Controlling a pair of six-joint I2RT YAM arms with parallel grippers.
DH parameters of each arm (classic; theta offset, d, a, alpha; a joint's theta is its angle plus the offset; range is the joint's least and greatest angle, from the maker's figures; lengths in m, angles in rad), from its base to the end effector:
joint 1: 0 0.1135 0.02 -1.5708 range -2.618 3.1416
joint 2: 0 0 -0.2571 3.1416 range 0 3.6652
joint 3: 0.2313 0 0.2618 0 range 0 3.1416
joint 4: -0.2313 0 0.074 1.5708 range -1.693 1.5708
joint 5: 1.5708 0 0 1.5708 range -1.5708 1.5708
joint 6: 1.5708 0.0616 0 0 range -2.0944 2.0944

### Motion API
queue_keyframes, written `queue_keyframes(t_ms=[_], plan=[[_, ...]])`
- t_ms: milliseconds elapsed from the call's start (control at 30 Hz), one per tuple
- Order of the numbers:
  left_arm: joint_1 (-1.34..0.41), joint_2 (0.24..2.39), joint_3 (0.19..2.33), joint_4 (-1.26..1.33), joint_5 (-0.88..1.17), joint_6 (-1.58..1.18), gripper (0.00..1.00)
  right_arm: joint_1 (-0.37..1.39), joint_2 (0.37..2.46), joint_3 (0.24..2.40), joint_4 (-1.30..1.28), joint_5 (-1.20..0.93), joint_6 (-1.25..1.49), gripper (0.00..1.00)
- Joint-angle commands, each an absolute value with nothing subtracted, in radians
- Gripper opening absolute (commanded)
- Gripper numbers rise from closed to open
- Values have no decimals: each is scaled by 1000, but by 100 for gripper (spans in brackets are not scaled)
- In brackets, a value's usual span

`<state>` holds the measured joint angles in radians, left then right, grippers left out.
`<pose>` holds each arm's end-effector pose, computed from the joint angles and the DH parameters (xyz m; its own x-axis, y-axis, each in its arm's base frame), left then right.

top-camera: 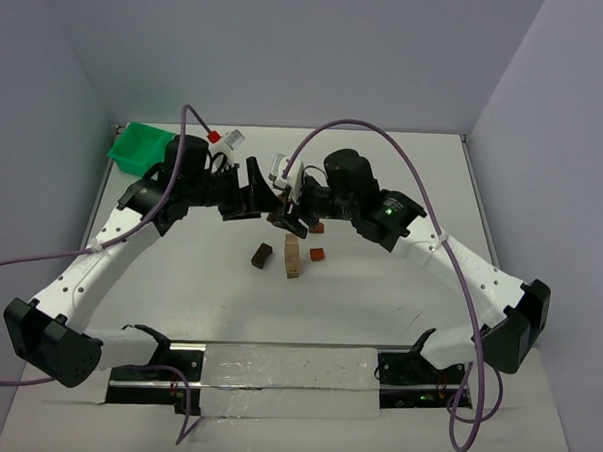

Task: Build the wood block tower

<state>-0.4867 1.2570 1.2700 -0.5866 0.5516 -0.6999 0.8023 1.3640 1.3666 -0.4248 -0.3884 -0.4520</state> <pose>0.2509 -0.1693 0.3527 -0.8741 -0.1581 -0.4593 0.2933 0.5818 -0.7586 0.2205 0.2617 0.3721 0.1393 -0.4375 -0.8884 -0.9390 0.2266 -0.2588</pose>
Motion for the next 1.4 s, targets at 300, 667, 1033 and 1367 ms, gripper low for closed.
queue_keyframes(t_ms=[300,667,1033,1367], plan=[[-141,1258,1381,-648,658,-320,99,562,1427,1549,-922,-598,-875,41],[88,1415,1361,-653,990,-244,99,548,1680,1811,-1229,-601,-1092,41],[129,1396,1364,-643,956,-244,99,620,1749,1809,-1192,-540,-1089,41],[145,1369,1377,-642,942,-268,99,663,1763,1767,-1080,-528,-943,41]])
